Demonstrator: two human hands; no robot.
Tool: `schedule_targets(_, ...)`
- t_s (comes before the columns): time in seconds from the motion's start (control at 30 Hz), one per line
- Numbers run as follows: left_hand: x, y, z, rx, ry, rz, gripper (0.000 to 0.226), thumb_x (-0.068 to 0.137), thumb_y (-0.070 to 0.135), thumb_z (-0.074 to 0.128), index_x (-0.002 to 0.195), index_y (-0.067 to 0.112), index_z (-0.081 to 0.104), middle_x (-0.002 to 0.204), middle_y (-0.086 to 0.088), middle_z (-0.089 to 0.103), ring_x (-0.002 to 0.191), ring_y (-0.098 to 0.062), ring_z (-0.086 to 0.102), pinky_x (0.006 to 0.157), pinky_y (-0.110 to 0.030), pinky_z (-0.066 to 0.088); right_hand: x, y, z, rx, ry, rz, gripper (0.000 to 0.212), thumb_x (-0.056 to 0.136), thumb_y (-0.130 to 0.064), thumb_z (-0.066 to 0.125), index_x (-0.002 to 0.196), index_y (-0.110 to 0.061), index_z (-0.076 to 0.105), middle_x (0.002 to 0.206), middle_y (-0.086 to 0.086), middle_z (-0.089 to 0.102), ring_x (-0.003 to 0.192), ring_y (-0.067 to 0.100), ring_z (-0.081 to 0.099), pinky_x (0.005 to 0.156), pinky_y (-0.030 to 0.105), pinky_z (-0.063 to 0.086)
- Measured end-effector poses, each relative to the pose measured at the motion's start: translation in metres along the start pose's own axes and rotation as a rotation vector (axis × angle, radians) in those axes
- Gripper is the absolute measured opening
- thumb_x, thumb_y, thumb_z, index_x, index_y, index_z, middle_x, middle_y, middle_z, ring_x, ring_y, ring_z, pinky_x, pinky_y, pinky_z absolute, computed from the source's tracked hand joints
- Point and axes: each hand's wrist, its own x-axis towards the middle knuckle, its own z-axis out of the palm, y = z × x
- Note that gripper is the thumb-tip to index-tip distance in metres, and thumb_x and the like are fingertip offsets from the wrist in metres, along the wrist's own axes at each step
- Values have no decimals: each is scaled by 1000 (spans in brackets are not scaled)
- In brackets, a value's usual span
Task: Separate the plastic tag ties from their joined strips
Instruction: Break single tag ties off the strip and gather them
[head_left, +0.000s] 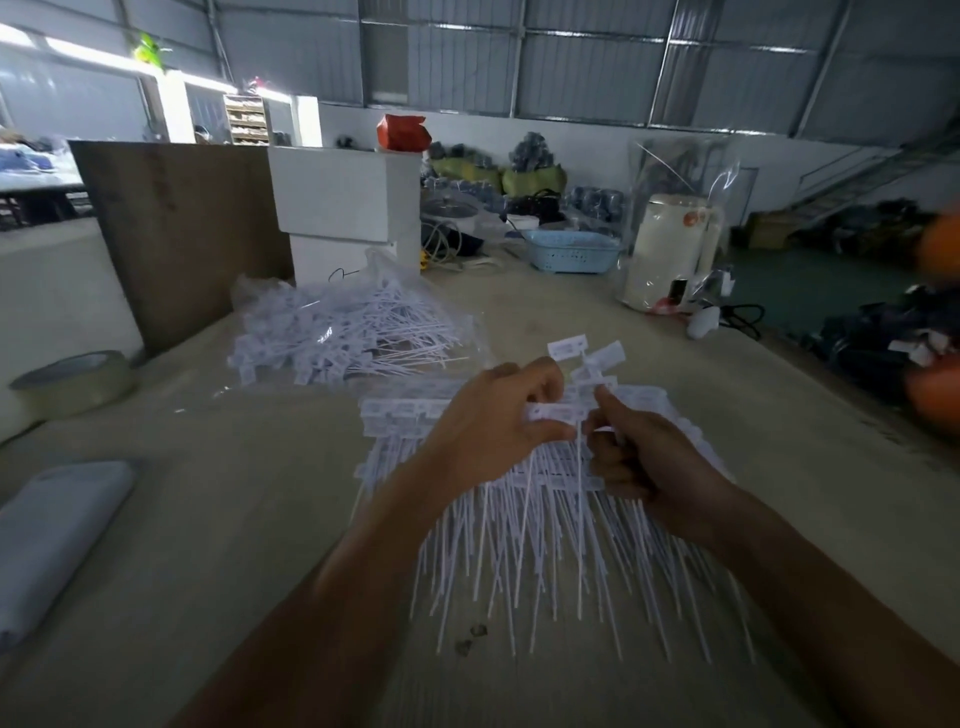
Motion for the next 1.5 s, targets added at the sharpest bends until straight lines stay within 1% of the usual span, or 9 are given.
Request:
schedule_targets(0.1,-1,0,-3,-41,47,37,39,71,32,87,87,12,58,79,-4,64,74,-24,61,65,-42,49,-3,0,1,-103,-70,13,38,90,-51,62,62,-26,56,64,-3,21,50,11,17,40,22,20)
schedule_targets(0.2,-5,2,-1,-131,22,45,39,68,32,89,86,11,61,76,1,66,70,-19,64,63,-41,50,-5,3,3,-94,-82,-4,38,91,-44,63,64,-23,47,60,-2,21,49,11,16,41,22,19)
schedule_targets(0.33,-1,-3,-5,-188,24,0,31,78,36,82,95,19,63,89,8,71,85,-6,67,74,-27,54,-2,2,1,-45,0,-54,32,93,-38,62,68,-18,58,62,0,19,49,12,15,39,21,20)
schedule_targets(0.5,-2,-11,-7,100,6,26,31,84,32,76,112,25,66,110,9,70,101,-11,62,91,-34,46,2,1,-6,32,44,-42,42,96,-40,58,59,-21,62,59,-2,19,45,11,15,38,19,21)
schedule_targets(0.73,-4,-10,-1,288,123,137,14,88,24,70,99,16,72,97,0,72,90,-25,65,80,-41,50,0,3,-4,-31,-40,-79,36,89,-45,64,63,-20,55,60,-2,20,48,12,16,41,23,21)
schedule_targets(0.87,-5,-9,-2,448,159,203,14,86,24,71,97,17,74,92,-1,72,88,-27,65,76,-38,51,0,4,-3,-127,36,-126,29,82,-40,69,73,-14,61,56,-2,31,45,10,24,40,22,24)
schedule_targets(1.13,1,-8,0,-6,144,-89,7,87,33,72,91,29,77,88,16,74,80,-5,68,75,-36,56,-1,1,-9,-215,25,-355,32,88,-31,67,66,-17,50,56,0,33,46,13,27,44,21,29)
schedule_targets(1.33,3,-7,-2,-206,101,-103,5,84,24,77,79,23,77,70,8,72,66,-12,69,62,-38,55,-2,2,-7,-327,50,-453,44,92,-29,64,75,4,40,62,15,25,50,19,25,46,24,29)
schedule_targets(1.5,2,-9,-4,-291,68,-133,22,91,25,70,73,14,76,67,2,71,59,-19,66,61,-33,55,-3,1,-5,-512,87,-563,34,99,-19,59,79,6,47,61,1,35,54,11,36,55,20,32)
